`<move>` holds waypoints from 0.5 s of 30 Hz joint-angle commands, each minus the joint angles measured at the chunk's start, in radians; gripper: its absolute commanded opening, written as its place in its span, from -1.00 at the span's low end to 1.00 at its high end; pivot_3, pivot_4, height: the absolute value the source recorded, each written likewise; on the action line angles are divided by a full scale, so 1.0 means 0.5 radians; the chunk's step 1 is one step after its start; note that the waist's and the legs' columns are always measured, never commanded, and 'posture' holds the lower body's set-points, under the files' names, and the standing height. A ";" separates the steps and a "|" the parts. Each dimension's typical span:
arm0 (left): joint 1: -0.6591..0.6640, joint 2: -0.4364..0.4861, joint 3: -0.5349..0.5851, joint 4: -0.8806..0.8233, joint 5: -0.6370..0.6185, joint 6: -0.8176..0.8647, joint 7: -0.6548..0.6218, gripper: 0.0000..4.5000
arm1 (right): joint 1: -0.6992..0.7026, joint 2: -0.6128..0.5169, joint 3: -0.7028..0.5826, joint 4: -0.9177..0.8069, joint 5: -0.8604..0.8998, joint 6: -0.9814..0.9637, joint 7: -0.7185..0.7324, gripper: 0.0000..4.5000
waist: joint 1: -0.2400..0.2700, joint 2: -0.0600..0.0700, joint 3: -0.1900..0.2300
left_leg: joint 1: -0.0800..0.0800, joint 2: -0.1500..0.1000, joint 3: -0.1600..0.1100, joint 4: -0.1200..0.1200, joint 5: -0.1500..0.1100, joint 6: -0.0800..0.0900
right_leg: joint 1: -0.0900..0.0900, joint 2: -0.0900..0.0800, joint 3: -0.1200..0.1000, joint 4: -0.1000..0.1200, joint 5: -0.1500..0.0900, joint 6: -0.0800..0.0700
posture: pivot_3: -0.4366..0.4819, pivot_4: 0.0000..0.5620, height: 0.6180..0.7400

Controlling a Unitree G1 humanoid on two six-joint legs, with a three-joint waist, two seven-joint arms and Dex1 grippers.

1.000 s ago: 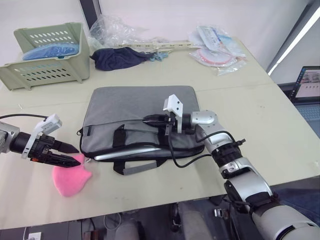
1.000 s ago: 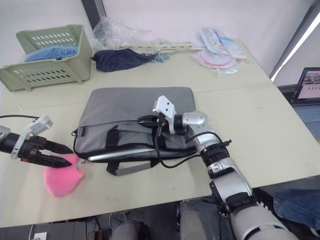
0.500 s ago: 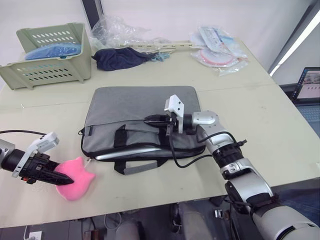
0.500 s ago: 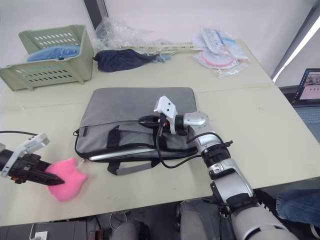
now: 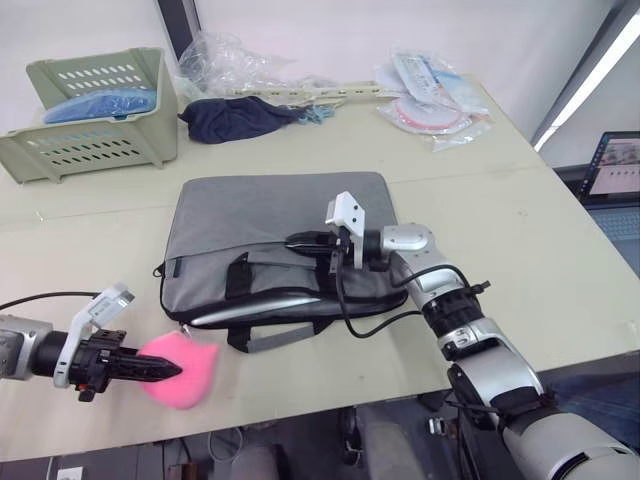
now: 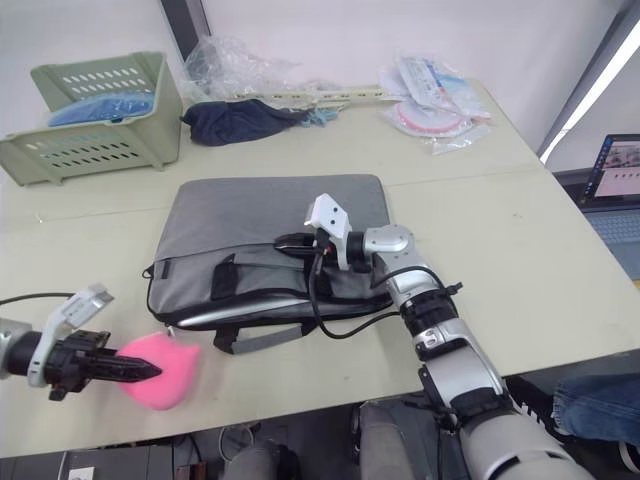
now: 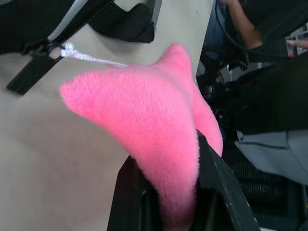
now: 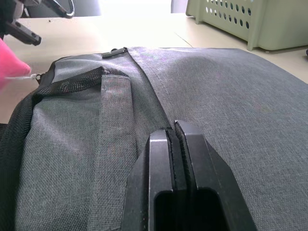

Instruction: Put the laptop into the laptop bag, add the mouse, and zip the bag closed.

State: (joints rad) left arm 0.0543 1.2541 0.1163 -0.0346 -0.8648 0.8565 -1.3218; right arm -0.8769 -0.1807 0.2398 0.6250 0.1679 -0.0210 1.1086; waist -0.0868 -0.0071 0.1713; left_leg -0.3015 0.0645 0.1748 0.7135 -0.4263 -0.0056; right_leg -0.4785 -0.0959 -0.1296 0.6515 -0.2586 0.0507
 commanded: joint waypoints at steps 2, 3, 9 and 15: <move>0.151 -0.148 0.244 -0.265 -0.102 0.103 0.138 -0.82 | 0.100 0.009 0.095 0.062 -0.115 0.073 0.002 -1.00 | 0.000 0.000 0.000 | 0.001 0.000 -0.001 -0.001 0.000 -0.001 | 0.000 0.000 0.003 0.000 0.000 0.000 | -0.05 -0.47 1.00; 0.187 -0.198 0.276 -0.302 -0.100 0.110 0.177 -0.82 | 0.104 0.012 0.099 0.060 -0.119 0.072 0.001 -1.00 | -0.001 0.000 0.000 | 0.002 0.001 -0.001 -0.001 -0.001 -0.001 | 0.000 0.000 0.004 -0.001 0.000 -0.001 | -0.05 -0.47 1.00; 0.294 -0.414 0.369 -0.504 -0.116 0.157 0.320 -0.82 | 0.106 0.029 0.103 0.065 -0.130 0.071 -0.005 -1.00 | -0.001 0.000 0.000 | 0.004 0.001 0.000 -0.003 -0.001 -0.001 | 0.001 0.000 0.007 -0.001 -0.001 -0.002 | -0.05 -0.47 1.00; 0.387 -0.622 0.393 -0.723 -0.157 0.192 0.460 -0.82 | 0.108 0.047 0.100 0.068 -0.140 0.076 -0.020 -1.00 | -0.002 0.000 -0.001 | 0.007 0.001 0.001 -0.005 -0.001 -0.002 | 0.001 0.000 0.010 -0.002 -0.001 -0.002 | -0.05 -0.47 1.00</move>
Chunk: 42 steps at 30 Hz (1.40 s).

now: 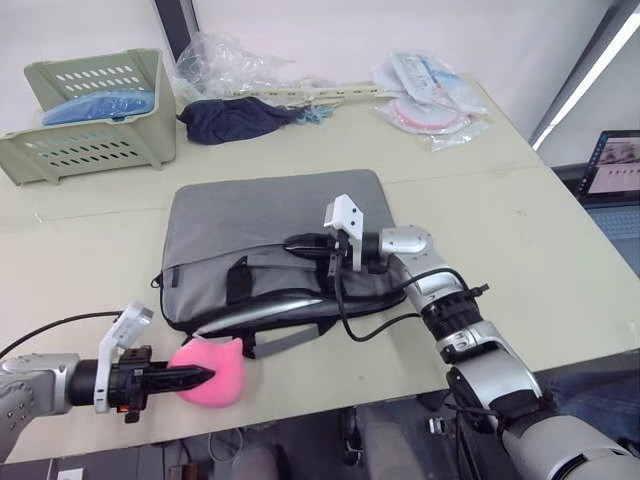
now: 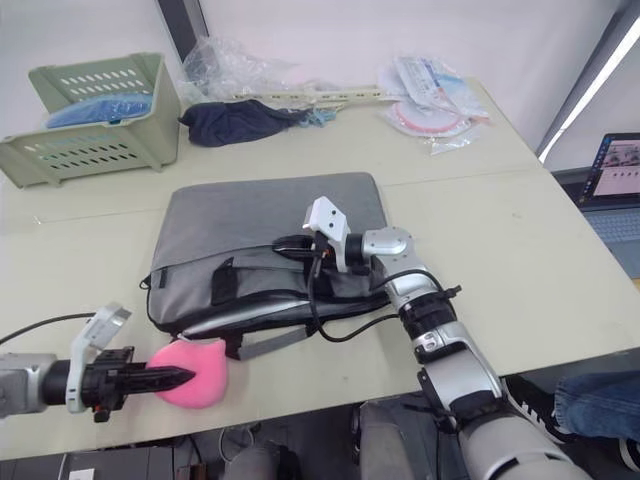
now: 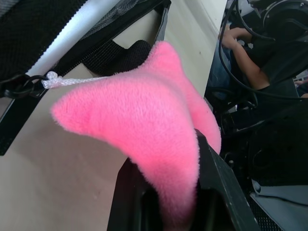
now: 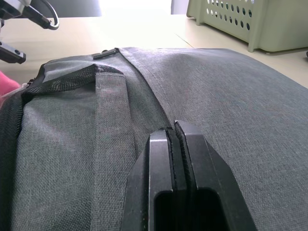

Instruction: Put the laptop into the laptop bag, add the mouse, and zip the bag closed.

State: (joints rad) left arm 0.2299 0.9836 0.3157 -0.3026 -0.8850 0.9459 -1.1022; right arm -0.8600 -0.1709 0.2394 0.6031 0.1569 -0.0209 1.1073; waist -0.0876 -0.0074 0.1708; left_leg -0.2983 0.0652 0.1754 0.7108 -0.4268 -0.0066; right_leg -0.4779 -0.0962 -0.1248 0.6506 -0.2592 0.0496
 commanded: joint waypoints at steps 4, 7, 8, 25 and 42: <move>0.052 -0.192 -0.011 -0.272 -0.122 0.005 0.102 -0.82 | 0.085 0.033 0.106 0.102 -0.125 0.079 -0.022 -1.00 | 0.002 0.001 -0.001 | 0.001 0.000 0.000 0.000 0.000 0.000 | 0.000 -0.001 0.002 -0.005 0.000 0.000 | -0.05 -0.47 1.00; 0.068 -0.217 0.011 -0.287 -0.117 0.017 0.131 -0.82 | 0.086 0.035 0.107 0.098 -0.126 0.082 -0.023 -1.00 | 0.002 0.002 -0.002 | 0.001 0.000 0.000 0.000 0.000 0.000 | 0.001 -0.001 0.003 -0.009 0.000 0.000 | -0.05 -0.47 1.00; 0.082 -0.213 0.016 -0.285 -0.105 0.014 0.128 -0.82 | 0.086 0.036 0.108 0.097 -0.126 0.082 -0.021 -1.00 | 0.002 0.001 -0.002 | 0.001 0.000 0.000 0.000 0.000 0.000 | 0.000 -0.001 0.003 -0.009 0.000 0.000 | -0.05 -0.47 1.00; 0.116 -0.186 0.283 0.030 0.040 -0.132 0.139 -0.84 | 0.114 -0.082 -0.019 -0.760 0.137 0.544 0.014 0.30 | 0.006 0.005 0.000 | -0.006 0.000 0.001 -0.018 0.000 0.000 | -0.008 0.001 -0.005 -0.014 -0.001 -0.001 | -0.05 -0.47 1.00; 0.003 -0.108 0.213 0.208 0.162 -0.185 -0.007 -0.84 | -0.127 0.207 -0.105 -0.249 0.137 0.530 -0.195 0.99 | -0.005 0.005 0.000 | -0.005 -0.001 0.004 -0.024 0.002 -0.001 | -0.008 0.003 -0.020 -0.015 -0.001 -0.001 | -0.05 -0.47 1.00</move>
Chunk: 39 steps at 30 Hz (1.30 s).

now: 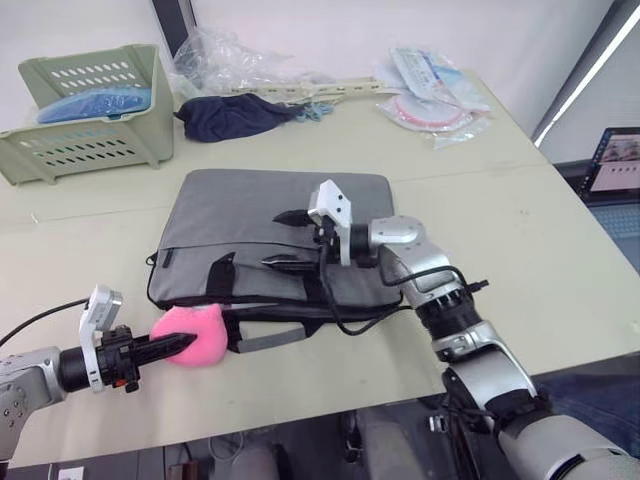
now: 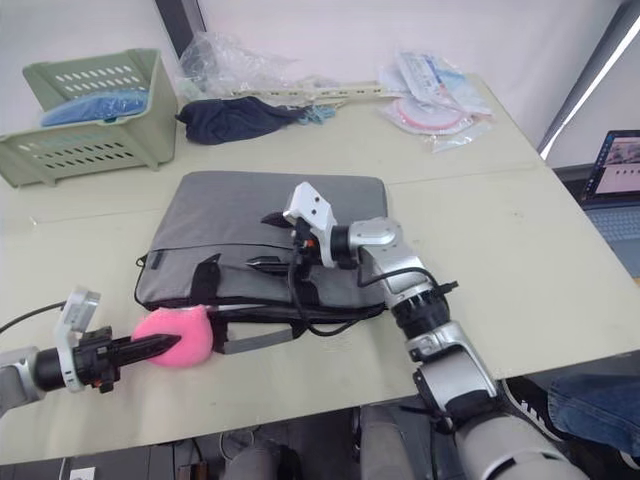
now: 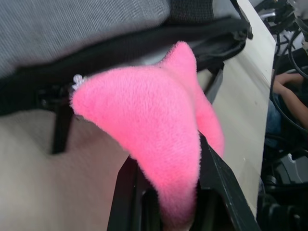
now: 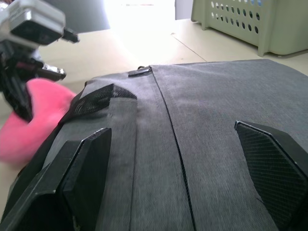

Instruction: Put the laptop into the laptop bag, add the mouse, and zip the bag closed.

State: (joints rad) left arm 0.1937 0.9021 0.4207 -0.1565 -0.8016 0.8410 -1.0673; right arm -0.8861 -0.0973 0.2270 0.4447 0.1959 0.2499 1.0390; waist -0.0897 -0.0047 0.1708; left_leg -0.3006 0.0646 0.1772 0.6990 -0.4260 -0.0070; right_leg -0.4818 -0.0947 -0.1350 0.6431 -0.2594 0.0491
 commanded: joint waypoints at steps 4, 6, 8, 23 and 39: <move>0.147 0.081 0.025 -0.125 -0.012 0.022 -0.122 -0.84 | -0.138 0.166 -0.125 0.274 0.059 -0.027 -0.158 0.99 | -0.003 0.001 0.000 | 0.000 0.000 0.000 0.000 0.000 0.000 | 0.000 -0.001 0.001 -0.001 0.000 0.000 | -0.05 -0.47 1.00; 0.152 0.077 0.033 -0.132 -0.015 0.024 -0.118 -0.84 | -0.144 0.205 -0.149 0.300 0.099 -0.044 -0.113 0.77 | -0.003 0.000 0.000 | 0.000 0.000 -0.001 0.000 0.000 0.000 | 0.000 -0.001 0.002 -0.001 0.000 0.000 | -0.05 -0.47 1.00; 0.167 0.076 0.048 -0.138 -0.022 0.030 -0.120 -0.84 | -0.136 0.219 -0.158 0.252 0.133 -0.051 -0.043 0.43 | -0.003 0.001 0.000 | -0.001 0.000 -0.001 0.000 0.000 0.000 | 0.000 -0.001 0.004 -0.001 0.000 0.000 | -0.05 -0.47 1.00; 0.286 0.115 0.106 -0.183 -0.029 0.042 -0.179 -0.84 | -0.162 0.119 0.119 0.726 -0.330 -0.564 -0.084 -0.99 | -0.047 -0.002 -0.001 | 0.003 0.001 -0.002 -0.001 0.000 0.000 | 0.004 -0.002 0.007 -0.002 0.000 0.000 | -0.05 -0.47 1.00; 0.267 -0.129 -0.021 -0.585 -0.223 0.233 0.091 -0.84 | -0.076 0.151 0.148 0.804 -0.377 -0.625 -0.133 -0.99 | -0.047 -0.008 -0.015 | 0.007 0.003 -0.003 -0.001 0.000 0.000 | 0.008 -0.005 0.018 -0.001 0.000 -0.001 | -0.05 -0.47 1.00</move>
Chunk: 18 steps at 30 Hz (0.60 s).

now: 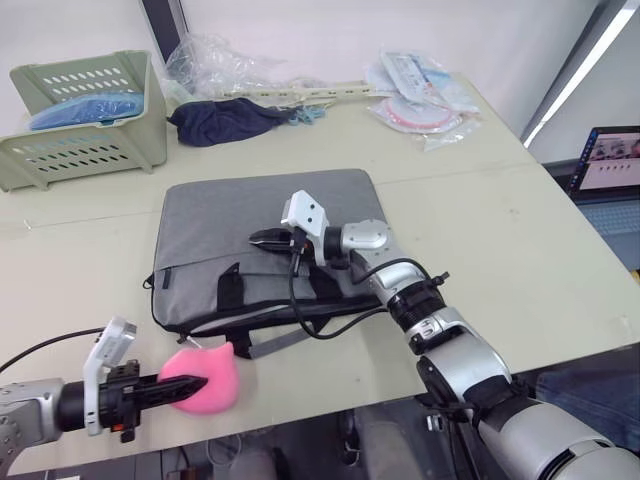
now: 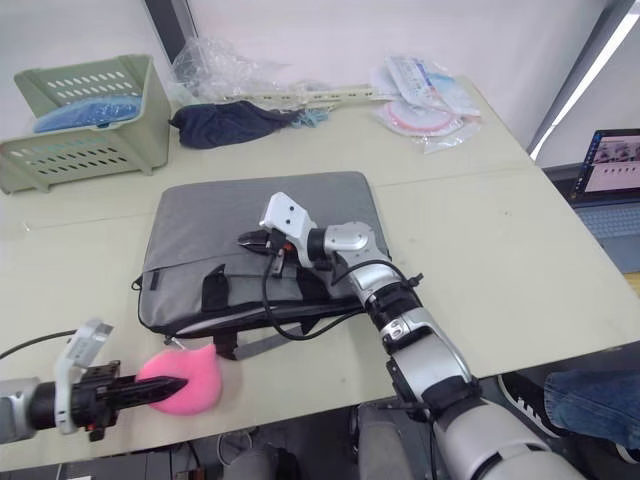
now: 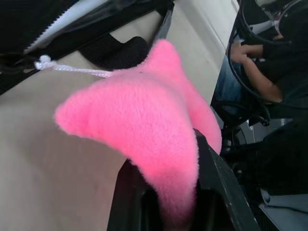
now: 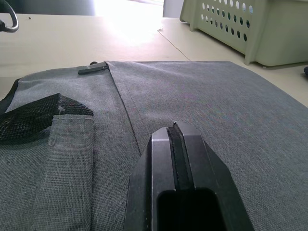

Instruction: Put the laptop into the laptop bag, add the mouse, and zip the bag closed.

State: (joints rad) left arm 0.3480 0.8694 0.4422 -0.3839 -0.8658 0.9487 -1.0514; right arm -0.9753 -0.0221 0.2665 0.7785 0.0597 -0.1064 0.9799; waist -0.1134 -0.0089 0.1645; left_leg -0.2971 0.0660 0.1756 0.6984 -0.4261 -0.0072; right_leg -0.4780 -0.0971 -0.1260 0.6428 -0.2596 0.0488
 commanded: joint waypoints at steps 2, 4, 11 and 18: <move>-0.066 -0.106 -0.088 -0.152 -0.107 0.029 0.109 -0.84 | 0.109 0.000 0.071 0.132 -0.106 0.090 -0.016 -0.99 | 0.001 0.000 -0.006 | 0.000 0.000 0.000 0.000 0.000 0.000 | 0.001 0.000 0.000 0.000 0.000 0.000 | -0.05 -0.47 1.00; -0.083 -0.140 -0.115 -0.186 -0.134 0.052 0.154 -0.84 | 0.114 -0.002 0.074 0.127 -0.108 0.090 -0.017 -0.99 | 0.004 0.000 -0.011 | 0.000 0.000 -0.001 0.000 0.000 0.000 | 0.001 0.000 0.000 0.000 0.000 0.000 | -0.05 -0.47 1.00; -0.174 -0.283 -0.221 -0.301 -0.221 0.098 0.324 -0.84 | 0.118 0.004 0.083 0.149 -0.123 0.079 -0.032 -0.99 | 0.007 0.002 -0.024 | 0.001 0.001 -0.002 0.000 0.000 0.000 | 0.002 -0.003 0.002 -0.001 0.000 0.000 | -0.05 -0.47 1.00; -0.249 -0.382 -0.352 -0.408 -0.261 0.100 0.446 -0.84 | 0.120 0.018 0.090 0.160 -0.133 0.075 -0.047 -0.99 | 0.006 0.003 -0.026 | 0.002 0.002 -0.002 0.000 0.000 0.000 | 0.004 -0.004 0.004 -0.001 0.000 0.000 | -0.05 -0.47 1.00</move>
State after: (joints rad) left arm 0.2443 0.6958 0.2858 -0.5316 -0.9425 1.0142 -0.8286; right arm -0.9629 -0.0237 0.2661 0.7827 0.0504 -0.1069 0.9587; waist -0.1102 -0.0072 0.1514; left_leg -0.2961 0.0668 0.1747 0.6986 -0.4260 -0.0071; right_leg -0.4759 -0.0993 -0.1239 0.6423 -0.2596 0.0489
